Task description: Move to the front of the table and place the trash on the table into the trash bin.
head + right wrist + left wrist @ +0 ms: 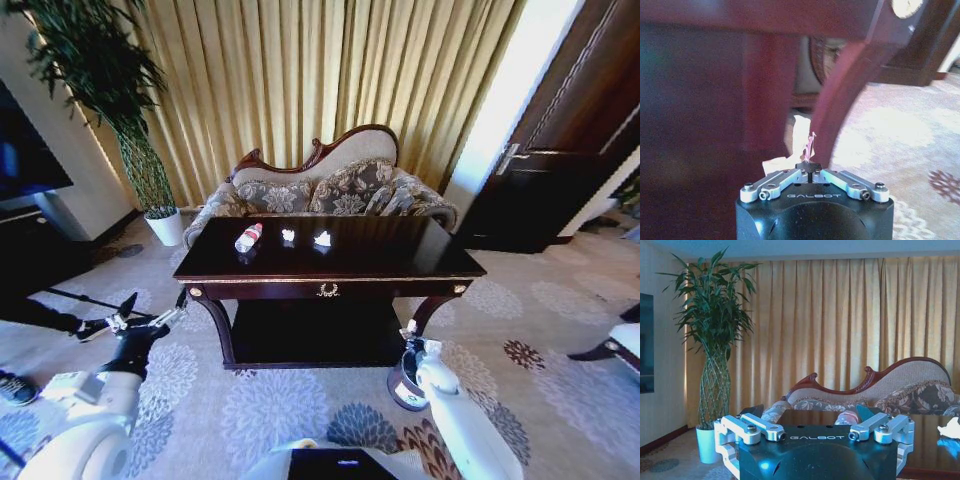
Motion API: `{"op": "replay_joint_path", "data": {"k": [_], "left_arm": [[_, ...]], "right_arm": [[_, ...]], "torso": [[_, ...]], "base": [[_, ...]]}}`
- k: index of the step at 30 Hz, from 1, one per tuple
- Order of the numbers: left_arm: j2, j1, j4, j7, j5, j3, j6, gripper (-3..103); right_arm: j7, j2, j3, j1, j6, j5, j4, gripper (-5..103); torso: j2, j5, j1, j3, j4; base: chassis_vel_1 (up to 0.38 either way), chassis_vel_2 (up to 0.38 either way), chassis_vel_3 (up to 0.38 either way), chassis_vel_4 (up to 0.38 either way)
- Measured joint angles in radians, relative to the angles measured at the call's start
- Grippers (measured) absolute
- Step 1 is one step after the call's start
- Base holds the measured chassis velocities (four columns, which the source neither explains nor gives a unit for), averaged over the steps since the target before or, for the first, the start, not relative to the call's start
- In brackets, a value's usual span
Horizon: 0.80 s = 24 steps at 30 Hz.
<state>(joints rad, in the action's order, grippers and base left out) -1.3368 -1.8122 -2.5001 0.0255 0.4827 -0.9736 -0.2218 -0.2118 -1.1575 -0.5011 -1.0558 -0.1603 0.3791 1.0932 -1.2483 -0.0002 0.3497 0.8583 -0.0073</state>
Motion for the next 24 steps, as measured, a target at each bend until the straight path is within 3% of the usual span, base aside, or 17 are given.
{"op": "replay_joint_path", "data": {"k": [8,16,20,22,24], "left_arm": [[-0.001,0.001,0.0,0.0,0.006,-0.004,0.003,100],[-0.001,-0.001,0.0,0.0,0.006,-0.004,0.004,100],[0.001,-0.002,0.0,0.0,0.008,-0.008,0.008,100],[0.001,-0.002,0.0,0.0,0.01,-0.01,0.009,100],[-0.001,-0.002,0.0,0.0,0.022,-0.019,0.011,100]], "right_arm": [[-0.04,0.015,-0.023,0.063,0.017,-0.019,-0.172,0],[-0.047,0.026,-0.026,0.048,0.017,-0.024,-0.164,-1],[-0.056,0.02,-0.027,0.043,0.016,-0.033,-0.153,20],[-0.062,0.018,-0.028,0.044,0.015,-0.035,-0.154,20],[-0.077,0.014,-0.031,0.05,0.014,-0.037,-0.159,37]], "torso": [[0.0,0.0002,0.0,0.0,-0.0004],[0.0,0.0001,0.0,0.0,-0.0003],[0.0,0.0,0.0,0.0,-0.0003],[0.0,0.0,0.0,0.0,-0.0003],[0.0,0.0,0.0,0.0,0.0001]], "base": [[0.0,0.0,0.0,0.0],[0.0,0.0,0.0,0.0],[0.0,0.0,0.0,0.0],[0.0,0.0,0.0,0.0],[0.0,0.0,0.0,0.0]]}}
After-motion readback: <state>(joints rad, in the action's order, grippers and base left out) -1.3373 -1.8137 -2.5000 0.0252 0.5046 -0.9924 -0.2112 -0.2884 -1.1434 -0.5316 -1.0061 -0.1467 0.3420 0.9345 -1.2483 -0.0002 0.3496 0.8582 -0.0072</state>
